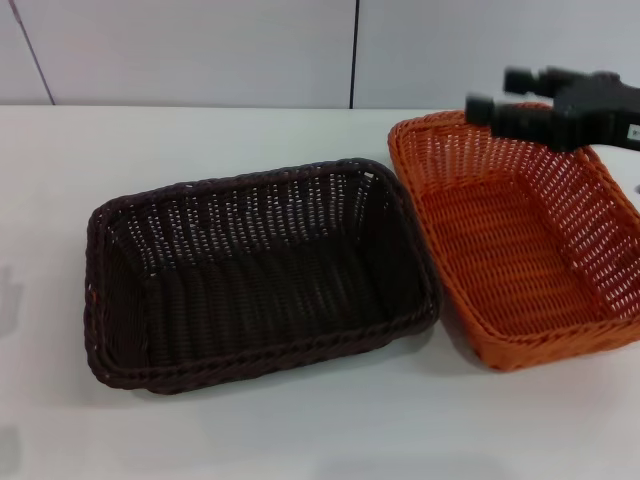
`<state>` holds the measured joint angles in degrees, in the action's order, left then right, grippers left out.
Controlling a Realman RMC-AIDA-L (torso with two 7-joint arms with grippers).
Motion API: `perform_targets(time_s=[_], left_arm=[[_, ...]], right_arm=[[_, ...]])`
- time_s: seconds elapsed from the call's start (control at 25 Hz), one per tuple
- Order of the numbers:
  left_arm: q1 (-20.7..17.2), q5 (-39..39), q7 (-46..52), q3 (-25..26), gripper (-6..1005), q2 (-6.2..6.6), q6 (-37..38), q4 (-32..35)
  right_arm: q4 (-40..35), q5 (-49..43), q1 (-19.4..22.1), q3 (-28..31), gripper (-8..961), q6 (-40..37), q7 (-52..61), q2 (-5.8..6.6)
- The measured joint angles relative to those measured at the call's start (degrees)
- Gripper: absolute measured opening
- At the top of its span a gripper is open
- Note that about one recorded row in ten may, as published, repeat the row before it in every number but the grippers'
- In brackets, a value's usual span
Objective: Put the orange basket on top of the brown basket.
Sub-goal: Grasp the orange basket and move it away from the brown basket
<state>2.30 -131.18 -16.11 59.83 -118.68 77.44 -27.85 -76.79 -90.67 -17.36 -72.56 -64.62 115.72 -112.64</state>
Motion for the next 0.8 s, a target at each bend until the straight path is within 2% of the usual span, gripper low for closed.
perform_targets(time_s=[0.08,0.2,0.32,0.36,0.4,0.48,0.6,0.8], left_arm=[[0.4,1.0,0.0,-0.1,802,0.01,-0.6,0.4],[0.7,1.6,0.0,-0.1,802,0.02,-1.1,0.7],[1.0,1.9,0.0,-0.1,802,0.03,-1.6,0.9],[1.0,1.9,0.0,-0.1,802,0.03,-1.6,0.9],[1.6,2.2,-0.1,-0.1,802,0.03,-3.2,1.1],[2.3,2.9,-0.4,-0.2,802,0.01,-4.4,1.3],[2.5,3.3,-0.4,-0.3,802,-0.03,-4.8,1.2],[2.5,3.6,-0.5,-0.4,802,-0.11,-5.0,0.9]], right_arm=[[-5.8,-16.5,-2.8,5.4,698,-8.5,13.1,-0.37],[-10.4,-30.7,-6.8,13.5,696,-23.0,23.0,-0.28],[-13.8,-34.9,-10.6,18.9,694,-37.7,23.5,1.79],[-14.3,-35.4,-12.8,21.5,694,-44.9,22.6,2.93],[-14.3,-35.4,-12.8,21.5,693,-44.9,22.6,2.93],[-13.6,-34.8,-15.3,23.9,692,-51.6,21.5,4.05],[-13.3,-34.5,-16.1,23.7,691,-54.1,20.6,4.38],[-13.2,-37.6,-16.4,20.5,688,-56.7,14.2,4.04]])
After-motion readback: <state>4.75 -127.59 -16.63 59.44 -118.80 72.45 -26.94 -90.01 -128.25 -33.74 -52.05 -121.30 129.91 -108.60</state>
